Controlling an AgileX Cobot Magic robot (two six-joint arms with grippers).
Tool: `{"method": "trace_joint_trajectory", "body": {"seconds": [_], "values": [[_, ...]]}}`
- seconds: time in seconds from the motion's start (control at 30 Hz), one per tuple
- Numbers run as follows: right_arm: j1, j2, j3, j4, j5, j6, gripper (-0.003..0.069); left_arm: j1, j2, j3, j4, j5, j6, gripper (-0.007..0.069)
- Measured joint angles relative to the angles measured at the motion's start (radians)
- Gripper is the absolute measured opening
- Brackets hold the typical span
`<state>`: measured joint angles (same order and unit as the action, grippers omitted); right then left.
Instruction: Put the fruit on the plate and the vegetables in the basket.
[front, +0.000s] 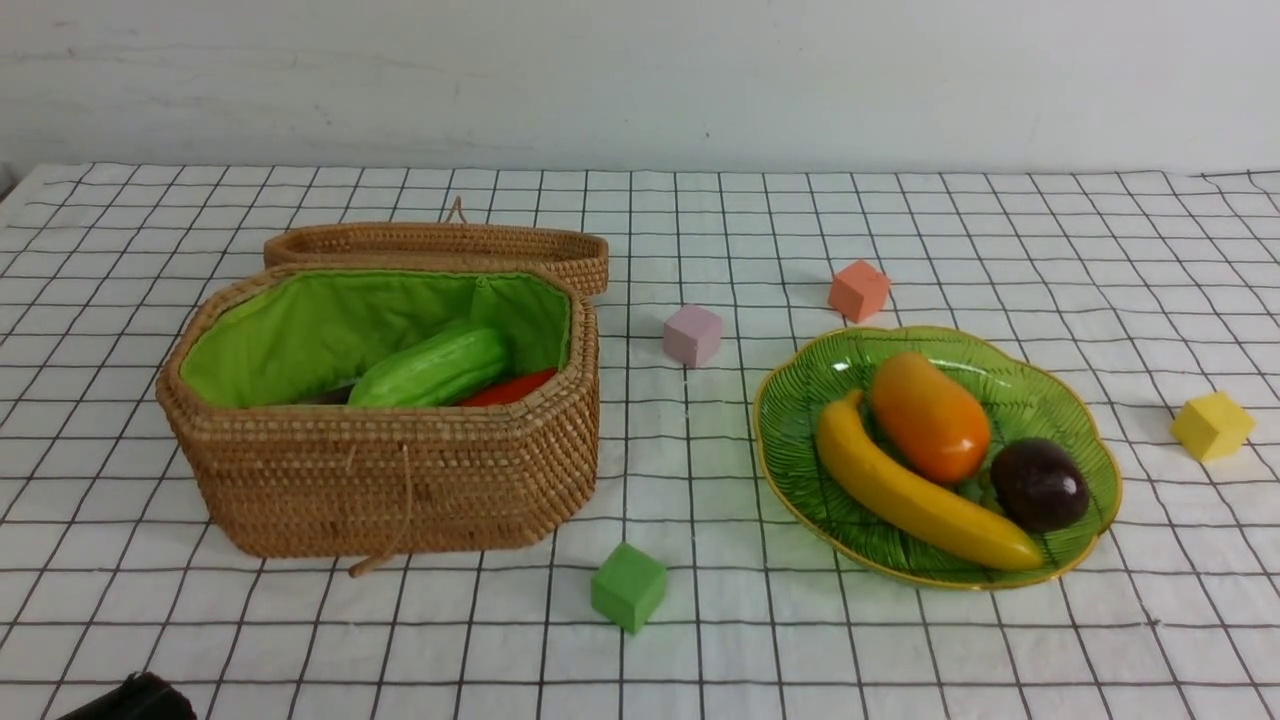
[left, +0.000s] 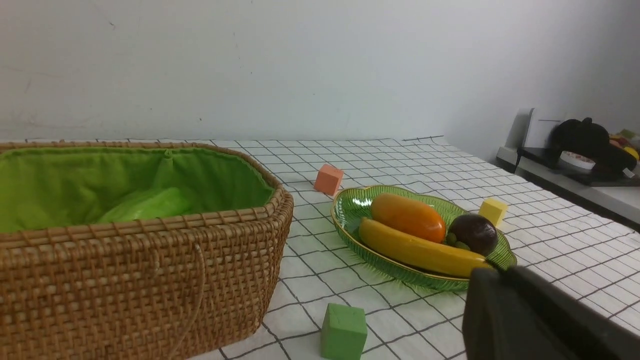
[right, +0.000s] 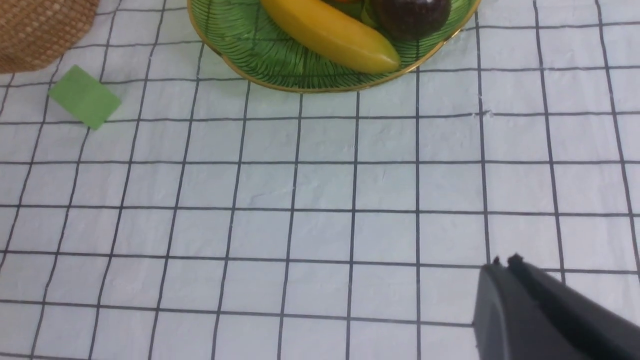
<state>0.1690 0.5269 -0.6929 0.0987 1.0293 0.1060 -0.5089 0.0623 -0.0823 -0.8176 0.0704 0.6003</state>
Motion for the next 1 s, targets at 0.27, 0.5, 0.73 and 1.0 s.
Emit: {"method": "trace_joint_trajectory", "body": {"seconds": [0.27, 0.5, 0.73, 1.0], "values": [[0.0, -0.023, 0.005, -0.021, -0.004, 0.0, 0.0011, 0.0, 0.0, 0.002, -0.001, -0.003, 0.0, -0.0013], [0.0, -0.174, 0.184, -0.07, -0.362, 0.0, 0.0003, 0.0, 0.0, 0.002, -0.002, -0.003, 0.0, -0.0013], [-0.037, -0.447, 0.677, -0.107, -0.802, 0.007, 0.0003, 0.0, 0.0, 0.002, -0.002, -0.004, 0.0, -0.0013], [-0.1, -0.535, 0.713, -0.099, -0.668, 0.007, 0.0003, 0.0, 0.0, 0.003, -0.002, -0.004, 0.0, -0.0008]]}}
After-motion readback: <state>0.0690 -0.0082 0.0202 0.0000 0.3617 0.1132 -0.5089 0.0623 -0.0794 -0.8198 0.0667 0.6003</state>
